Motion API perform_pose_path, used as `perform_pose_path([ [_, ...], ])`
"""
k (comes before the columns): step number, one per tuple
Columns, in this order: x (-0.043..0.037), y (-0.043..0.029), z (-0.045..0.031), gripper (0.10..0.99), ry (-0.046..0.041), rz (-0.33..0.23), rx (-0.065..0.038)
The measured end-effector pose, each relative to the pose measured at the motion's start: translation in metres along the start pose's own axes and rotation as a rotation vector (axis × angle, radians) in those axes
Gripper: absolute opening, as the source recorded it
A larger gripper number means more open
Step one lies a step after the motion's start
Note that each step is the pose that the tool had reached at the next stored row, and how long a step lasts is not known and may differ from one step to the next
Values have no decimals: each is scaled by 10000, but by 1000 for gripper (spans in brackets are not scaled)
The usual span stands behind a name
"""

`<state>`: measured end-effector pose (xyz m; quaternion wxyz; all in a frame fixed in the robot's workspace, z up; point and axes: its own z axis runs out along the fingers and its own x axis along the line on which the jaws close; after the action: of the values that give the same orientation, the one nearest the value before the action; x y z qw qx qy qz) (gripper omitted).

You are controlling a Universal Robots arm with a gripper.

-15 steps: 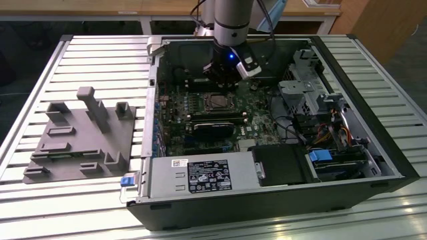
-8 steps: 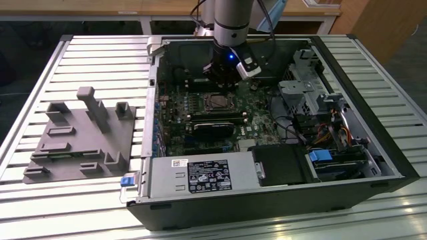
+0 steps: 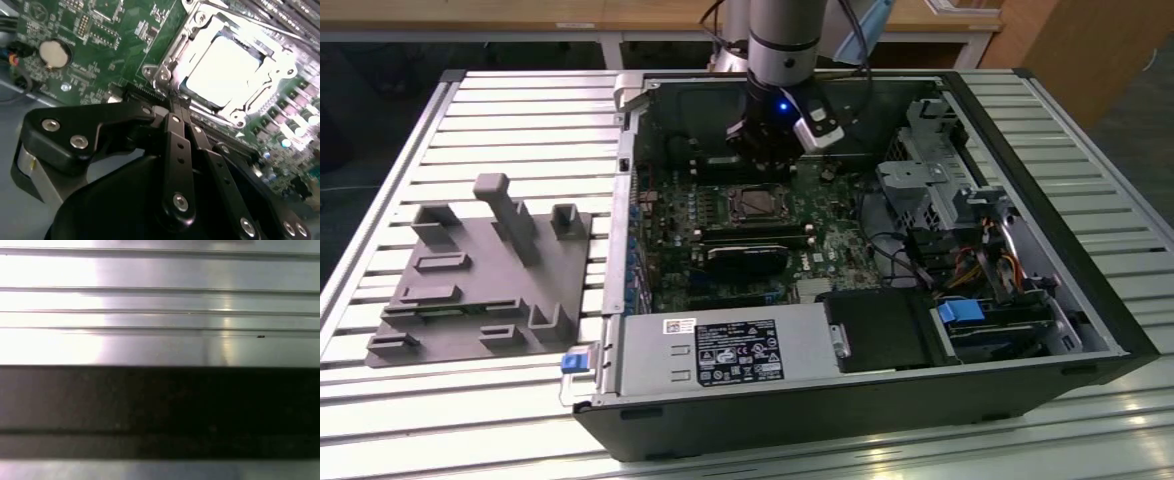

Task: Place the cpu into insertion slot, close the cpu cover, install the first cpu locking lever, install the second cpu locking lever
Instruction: 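Install the first cpu locking lever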

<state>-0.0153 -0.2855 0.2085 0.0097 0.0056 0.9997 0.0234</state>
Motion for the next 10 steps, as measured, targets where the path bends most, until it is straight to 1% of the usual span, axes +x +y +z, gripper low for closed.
perform_pose_path([
  [1, 0, 1, -24, 106, 1, 0, 3],
  [2, 0, 1, -32, 106, 1, 0, 2],
  [10, -1, -33, -33, 106, 1, -1, 0],
])
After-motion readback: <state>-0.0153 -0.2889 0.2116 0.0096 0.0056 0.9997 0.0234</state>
